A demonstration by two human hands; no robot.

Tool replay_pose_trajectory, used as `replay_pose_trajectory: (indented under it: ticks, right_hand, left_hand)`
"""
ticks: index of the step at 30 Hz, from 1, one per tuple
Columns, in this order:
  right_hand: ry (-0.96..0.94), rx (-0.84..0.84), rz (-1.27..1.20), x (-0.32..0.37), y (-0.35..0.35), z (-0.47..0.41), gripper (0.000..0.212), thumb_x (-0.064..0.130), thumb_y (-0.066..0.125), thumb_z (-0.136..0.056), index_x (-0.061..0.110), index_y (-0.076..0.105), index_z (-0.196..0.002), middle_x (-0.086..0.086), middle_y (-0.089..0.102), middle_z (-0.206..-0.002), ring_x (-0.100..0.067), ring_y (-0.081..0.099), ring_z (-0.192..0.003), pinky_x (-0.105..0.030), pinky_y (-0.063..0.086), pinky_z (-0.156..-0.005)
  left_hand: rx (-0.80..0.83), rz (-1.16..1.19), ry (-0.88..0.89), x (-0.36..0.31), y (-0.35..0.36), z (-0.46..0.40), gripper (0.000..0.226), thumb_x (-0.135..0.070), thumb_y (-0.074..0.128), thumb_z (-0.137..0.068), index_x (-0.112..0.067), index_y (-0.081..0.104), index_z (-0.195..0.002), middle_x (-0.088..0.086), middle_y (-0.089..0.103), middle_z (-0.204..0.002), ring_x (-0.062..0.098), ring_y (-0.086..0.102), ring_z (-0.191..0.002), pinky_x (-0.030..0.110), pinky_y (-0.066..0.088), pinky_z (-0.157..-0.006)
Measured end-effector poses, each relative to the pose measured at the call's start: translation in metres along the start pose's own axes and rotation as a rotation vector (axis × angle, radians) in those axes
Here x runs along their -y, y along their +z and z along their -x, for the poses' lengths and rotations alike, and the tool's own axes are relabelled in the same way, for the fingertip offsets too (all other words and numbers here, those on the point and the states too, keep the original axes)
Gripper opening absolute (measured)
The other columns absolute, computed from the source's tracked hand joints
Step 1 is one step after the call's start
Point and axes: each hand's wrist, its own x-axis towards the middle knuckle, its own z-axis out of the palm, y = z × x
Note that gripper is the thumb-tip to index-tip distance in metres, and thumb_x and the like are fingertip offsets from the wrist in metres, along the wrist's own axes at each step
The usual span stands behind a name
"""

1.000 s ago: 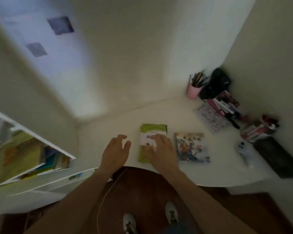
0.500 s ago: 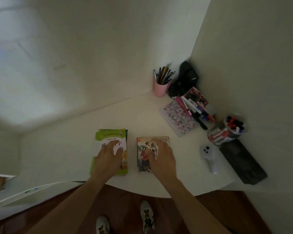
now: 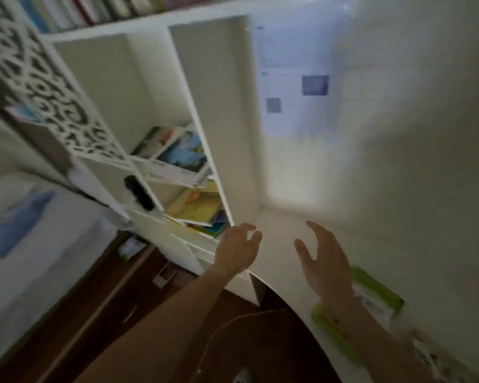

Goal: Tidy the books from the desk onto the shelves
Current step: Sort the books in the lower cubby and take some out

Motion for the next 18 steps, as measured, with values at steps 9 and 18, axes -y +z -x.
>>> replay_pose_trajectory:
  ticks: [9,18]
  right_hand:
    - [-0.181,0.194,-0.195,0.159,0.117,-0.035,0.039,0.037,0.06,-0.098,0.022,0.053,-0.133,0.008,0.06,-0.117,-0.007,0.061,-0.106,-0.014,0.044,-0.081]
    - [0.492,-0.004,-0.55,0.222,0.174,-0.131,0.036,0.047,0.073,-0.087,0.012,0.07,-0.097,-0.007,0.074,-0.091,-0.02,0.072,-0.074,-0.038,0.062,-0.067]
  left_hand:
    - [-0.228,0.513,-0.291,0.114,-0.14,-0.033,0.047,-0.054,0.053,-0.095,-0.024,0.06,-0.131,0.003,0.062,-0.132,0.025,0.058,-0.123,0.038,0.043,-0.106]
    - [-0.176,1.035,-0.309,0.13,-0.233,-0.168,0.032,-0.047,0.072,-0.092,-0.015,0.071,-0.093,0.006,0.073,-0.092,0.026,0.072,-0.091,0.04,0.061,-0.084]
